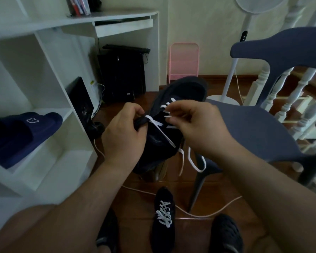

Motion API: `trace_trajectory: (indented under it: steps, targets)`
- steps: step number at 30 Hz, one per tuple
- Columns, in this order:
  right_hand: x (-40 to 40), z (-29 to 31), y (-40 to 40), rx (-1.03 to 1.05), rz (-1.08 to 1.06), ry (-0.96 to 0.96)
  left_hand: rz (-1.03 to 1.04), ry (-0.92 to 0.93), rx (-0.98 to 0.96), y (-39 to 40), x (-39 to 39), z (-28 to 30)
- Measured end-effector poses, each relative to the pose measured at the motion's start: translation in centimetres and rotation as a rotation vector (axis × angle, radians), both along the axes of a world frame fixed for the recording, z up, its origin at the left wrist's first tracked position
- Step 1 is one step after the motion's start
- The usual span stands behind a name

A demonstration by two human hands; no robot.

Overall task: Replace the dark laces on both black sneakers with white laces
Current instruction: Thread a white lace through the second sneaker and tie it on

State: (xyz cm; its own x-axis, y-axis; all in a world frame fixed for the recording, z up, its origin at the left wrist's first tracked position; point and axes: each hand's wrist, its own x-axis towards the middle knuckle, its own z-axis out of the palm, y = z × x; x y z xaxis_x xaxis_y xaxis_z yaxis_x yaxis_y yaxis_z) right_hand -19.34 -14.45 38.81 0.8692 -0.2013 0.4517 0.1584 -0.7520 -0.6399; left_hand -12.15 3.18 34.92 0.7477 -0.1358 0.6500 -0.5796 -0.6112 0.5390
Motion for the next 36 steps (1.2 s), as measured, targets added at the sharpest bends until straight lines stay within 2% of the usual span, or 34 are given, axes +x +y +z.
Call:
trace_trajectory:
  steps: [6,9,12,17,24,29,36]
  targets:
    - [1.2,-1.1,1.2,0.028,-0.138,-0.019,-0.010,0.055,-0.030,-0.9,-0.5,0.0]
    - [1.8,-1.4,1.5,-0.025,-0.220,-0.065,-0.024,0.061,-0.036,-1.5,-0.7,0.0]
    - [2.1,-1.3,1.7,0.080,-0.258,-0.066,-0.030,0.087,-0.067,-1.8,-0.9,-0.2]
    - [2.0,-1.3,2.0,0.175,-0.256,-0.032,-0.111,0.126,-0.088,-2.5,-1.6,-0.9]
    - [2.0,-1.1,2.2,0.117,-0.271,-0.001,-0.151,0.089,-0.077,-2.3,-1.7,-1.1]
    - [1.3,-0.7,1.7,0.207,-0.228,-0.052,-0.181,0.150,-0.093,-2.4,-2.0,-0.9]
    - [1.0,-0.5,1.9,0.166,-0.139,-0.013,-0.219,0.232,-0.114,-2.4,-2.4,-0.9]
